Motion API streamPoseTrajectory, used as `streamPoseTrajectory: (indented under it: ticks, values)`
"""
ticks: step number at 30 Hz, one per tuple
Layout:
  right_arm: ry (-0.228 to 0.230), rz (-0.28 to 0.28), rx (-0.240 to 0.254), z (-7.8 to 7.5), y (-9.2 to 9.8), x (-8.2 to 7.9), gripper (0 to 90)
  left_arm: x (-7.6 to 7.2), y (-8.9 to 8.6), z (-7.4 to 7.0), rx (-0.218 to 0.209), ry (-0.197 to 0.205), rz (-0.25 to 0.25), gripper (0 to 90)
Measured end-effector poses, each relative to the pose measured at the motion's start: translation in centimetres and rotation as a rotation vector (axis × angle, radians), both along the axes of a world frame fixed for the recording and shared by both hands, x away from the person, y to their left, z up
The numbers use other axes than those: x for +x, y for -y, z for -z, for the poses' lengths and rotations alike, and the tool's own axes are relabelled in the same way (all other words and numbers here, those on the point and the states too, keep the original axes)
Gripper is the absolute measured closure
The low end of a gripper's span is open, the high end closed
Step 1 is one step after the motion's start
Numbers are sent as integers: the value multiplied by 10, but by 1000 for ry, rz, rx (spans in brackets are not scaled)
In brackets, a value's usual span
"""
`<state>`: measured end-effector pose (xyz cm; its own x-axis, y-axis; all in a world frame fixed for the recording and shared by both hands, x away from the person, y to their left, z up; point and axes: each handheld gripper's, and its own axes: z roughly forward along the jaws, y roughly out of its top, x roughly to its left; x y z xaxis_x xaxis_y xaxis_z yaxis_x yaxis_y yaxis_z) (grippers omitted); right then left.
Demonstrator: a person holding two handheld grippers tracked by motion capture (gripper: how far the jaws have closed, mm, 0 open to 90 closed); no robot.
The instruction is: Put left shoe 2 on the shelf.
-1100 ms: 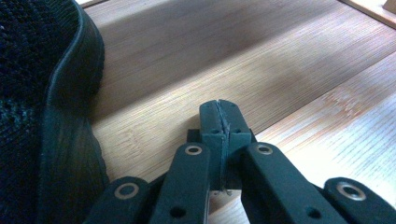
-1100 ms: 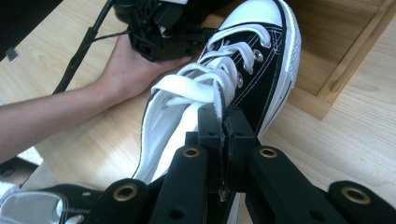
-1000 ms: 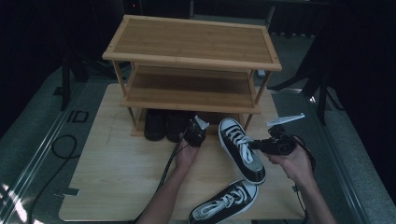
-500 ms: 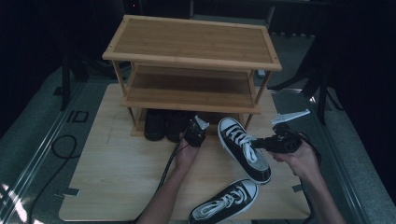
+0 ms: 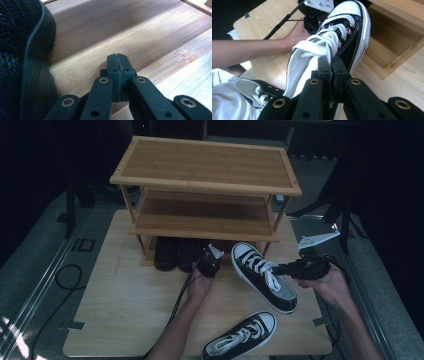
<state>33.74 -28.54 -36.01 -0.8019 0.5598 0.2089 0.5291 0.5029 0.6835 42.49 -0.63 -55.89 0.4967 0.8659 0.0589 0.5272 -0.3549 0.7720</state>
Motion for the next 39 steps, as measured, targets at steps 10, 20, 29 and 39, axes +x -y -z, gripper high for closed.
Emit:
streamPoseTrajectory:
  ticks: [10, 20, 29, 39]
  values:
    - [-5, -47, 64, -10, 10, 0, 881, 0, 1, 1, -19, 8, -15, 900]
    - [11, -77, 82, -26, 4, 0, 881, 0, 0, 0, 0, -1, 1, 900]
    - [25, -65, 112, -35, 1, 4, 881, 0, 0, 0, 2, -1, -6, 900]
    - [40, -57, 132, -46, -6, 14, 882, 0, 0, 0, 4, 0, -10, 900]
